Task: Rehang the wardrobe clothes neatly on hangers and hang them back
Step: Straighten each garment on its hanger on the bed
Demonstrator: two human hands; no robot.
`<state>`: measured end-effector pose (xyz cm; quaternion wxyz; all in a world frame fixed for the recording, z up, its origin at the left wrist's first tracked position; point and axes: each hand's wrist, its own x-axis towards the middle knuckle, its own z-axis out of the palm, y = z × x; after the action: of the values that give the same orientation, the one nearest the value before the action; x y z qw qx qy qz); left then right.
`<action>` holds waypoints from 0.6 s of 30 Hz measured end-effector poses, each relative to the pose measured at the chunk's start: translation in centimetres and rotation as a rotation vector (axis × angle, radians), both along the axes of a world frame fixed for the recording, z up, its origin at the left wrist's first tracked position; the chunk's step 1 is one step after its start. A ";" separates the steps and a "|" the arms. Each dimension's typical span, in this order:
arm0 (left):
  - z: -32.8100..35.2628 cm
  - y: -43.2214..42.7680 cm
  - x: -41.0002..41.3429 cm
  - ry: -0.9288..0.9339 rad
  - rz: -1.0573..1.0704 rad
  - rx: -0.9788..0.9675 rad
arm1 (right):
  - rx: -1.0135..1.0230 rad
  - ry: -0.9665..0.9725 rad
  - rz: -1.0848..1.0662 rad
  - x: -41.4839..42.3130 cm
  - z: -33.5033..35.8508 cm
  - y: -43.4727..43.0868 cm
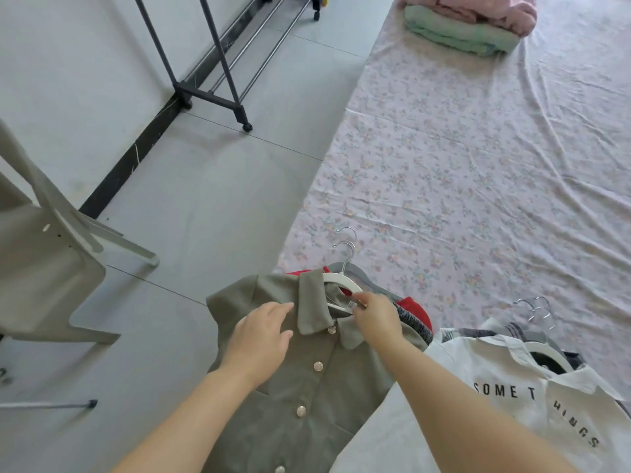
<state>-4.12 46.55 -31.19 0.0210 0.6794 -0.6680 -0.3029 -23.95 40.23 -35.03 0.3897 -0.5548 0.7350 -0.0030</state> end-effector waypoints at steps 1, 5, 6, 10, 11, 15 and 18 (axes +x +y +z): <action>-0.8 -0.2 0.0 0.013 0.000 -0.010 | -0.016 0.017 0.006 0.1 -1.0 -0.7; -3.3 -0.9 -0.2 0.046 -0.005 -0.041 | -0.057 0.084 0.040 0.6 -4.9 -2.6; -3.7 -0.9 -0.3 0.050 -0.012 -0.050 | -0.053 0.082 0.037 0.8 -5.6 -2.8; -4.4 -0.9 -0.7 0.066 -0.035 -0.088 | -0.085 0.067 -0.050 1.0 -7.0 -3.0; -4.3 -0.8 -0.8 0.068 -0.036 -0.095 | -0.091 0.051 -0.067 1.0 -6.9 -3.0; -2.7 -0.9 -1.1 0.104 -0.008 -0.130 | -0.134 0.023 -0.023 0.8 -3.9 -1.9; -0.2 -1.3 -1.3 0.133 0.013 -0.175 | -0.213 -0.028 0.075 0.6 0.1 0.4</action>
<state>-5.43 45.27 -31.36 0.1267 0.6578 -0.6844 -0.2877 -23.35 40.65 -34.89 0.3388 -0.6201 0.7037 -0.0742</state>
